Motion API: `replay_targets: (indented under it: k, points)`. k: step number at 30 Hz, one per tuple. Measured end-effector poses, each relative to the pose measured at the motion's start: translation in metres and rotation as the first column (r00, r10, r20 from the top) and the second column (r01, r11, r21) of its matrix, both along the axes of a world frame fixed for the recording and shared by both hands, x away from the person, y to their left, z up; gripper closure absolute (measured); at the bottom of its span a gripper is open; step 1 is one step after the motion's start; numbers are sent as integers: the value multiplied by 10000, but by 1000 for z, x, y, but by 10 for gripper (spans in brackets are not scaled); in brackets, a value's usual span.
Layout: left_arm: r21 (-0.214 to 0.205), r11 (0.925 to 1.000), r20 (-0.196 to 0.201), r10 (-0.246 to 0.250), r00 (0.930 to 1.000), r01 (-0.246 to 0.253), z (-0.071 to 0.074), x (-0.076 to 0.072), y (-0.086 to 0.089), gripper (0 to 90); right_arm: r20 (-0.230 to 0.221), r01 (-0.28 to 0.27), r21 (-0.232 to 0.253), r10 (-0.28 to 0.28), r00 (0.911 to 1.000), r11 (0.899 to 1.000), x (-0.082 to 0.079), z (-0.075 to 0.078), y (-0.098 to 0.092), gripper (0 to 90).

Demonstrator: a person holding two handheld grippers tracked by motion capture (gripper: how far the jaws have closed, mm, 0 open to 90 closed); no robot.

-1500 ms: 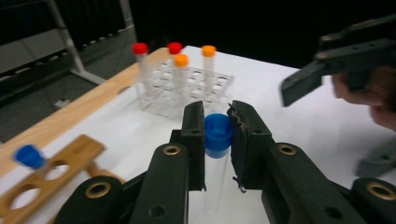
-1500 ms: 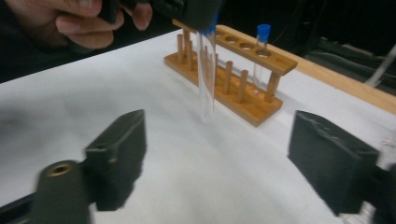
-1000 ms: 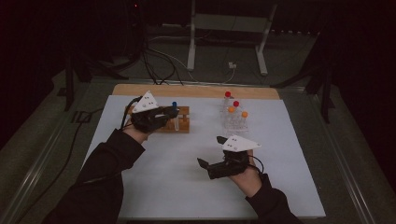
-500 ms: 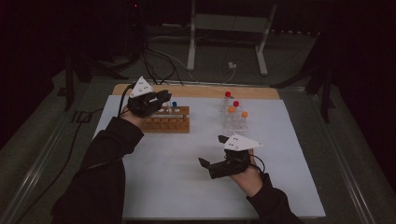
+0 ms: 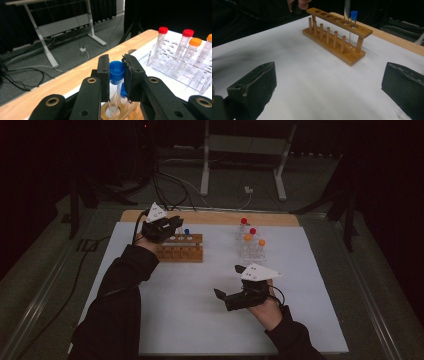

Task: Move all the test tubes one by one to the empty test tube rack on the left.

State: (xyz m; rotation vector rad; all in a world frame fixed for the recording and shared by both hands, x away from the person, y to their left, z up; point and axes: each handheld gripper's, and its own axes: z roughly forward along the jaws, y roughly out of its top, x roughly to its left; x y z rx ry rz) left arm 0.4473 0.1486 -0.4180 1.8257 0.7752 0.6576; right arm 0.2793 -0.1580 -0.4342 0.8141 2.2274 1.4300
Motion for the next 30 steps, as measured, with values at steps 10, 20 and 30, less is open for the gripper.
replay_targets:
  k: [10, 20, 30]
  points:
    - [77, 10000, -596, 27, 9982, -23, -24, 4, -2, 776, -87, -16, -3, 16, 10000, 10000, 1, -1, -1, 0]
    - [391, 9992, -1051, 62, 9944, -21, -35, 7, -3, 774, -153, -17, 35, 17, 9999, 10000, 2, -1, -2, 0]
    - [280, 9996, -1272, 40, 9919, -5, -34, 6, -1, 724, -150, -41, 73, 42, 9999, 10000, 2, 1, -3, 0]
